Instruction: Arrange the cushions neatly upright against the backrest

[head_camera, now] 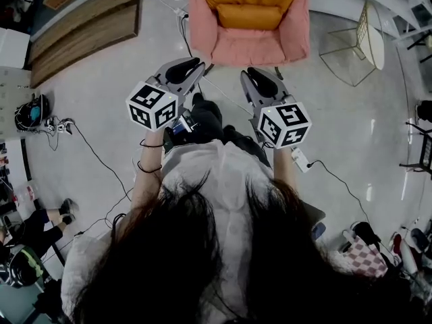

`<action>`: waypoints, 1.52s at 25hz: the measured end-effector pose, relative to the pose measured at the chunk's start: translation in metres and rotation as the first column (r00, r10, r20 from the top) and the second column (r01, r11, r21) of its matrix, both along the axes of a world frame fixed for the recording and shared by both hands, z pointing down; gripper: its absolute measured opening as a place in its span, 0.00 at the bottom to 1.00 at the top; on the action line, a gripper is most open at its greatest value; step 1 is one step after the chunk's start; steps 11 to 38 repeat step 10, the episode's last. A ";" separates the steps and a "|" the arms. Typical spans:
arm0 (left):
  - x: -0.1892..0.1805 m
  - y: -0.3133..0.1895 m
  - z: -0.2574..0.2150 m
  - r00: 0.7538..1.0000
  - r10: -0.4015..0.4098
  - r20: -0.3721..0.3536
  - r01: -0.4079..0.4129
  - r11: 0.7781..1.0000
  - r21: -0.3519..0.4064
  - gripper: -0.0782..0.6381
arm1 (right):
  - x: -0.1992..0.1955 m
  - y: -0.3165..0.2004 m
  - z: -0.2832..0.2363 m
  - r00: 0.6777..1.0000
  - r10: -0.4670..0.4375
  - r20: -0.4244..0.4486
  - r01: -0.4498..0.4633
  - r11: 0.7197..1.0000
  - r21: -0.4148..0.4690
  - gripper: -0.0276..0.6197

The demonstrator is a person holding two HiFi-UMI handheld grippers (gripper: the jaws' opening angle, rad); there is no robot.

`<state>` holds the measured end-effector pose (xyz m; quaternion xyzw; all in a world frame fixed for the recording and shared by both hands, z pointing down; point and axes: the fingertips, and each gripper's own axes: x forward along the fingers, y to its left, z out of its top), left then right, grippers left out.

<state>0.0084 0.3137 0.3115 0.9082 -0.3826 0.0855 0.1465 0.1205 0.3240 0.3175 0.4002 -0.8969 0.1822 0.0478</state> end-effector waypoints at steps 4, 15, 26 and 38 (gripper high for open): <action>0.000 0.001 0.002 1.000 0.001 0.008 -0.001 1.000 0.001 0.21 | 0.001 0.000 0.000 1.000 0.006 0.006 -0.007 1.000 0.006 0.17; -0.007 0.000 0.002 1.000 -0.004 0.019 0.004 1.000 0.008 0.21 | -0.007 -0.001 0.004 1.000 0.004 0.007 -0.004 1.000 0.004 0.17; -0.007 0.000 0.002 1.000 -0.004 0.019 0.004 1.000 0.008 0.21 | -0.007 -0.001 0.004 1.000 0.004 0.007 -0.004 1.000 0.004 0.17; -0.007 0.000 0.002 1.000 -0.004 0.019 0.004 1.000 0.008 0.21 | -0.007 -0.001 0.004 1.000 0.004 0.007 -0.004 1.000 0.004 0.17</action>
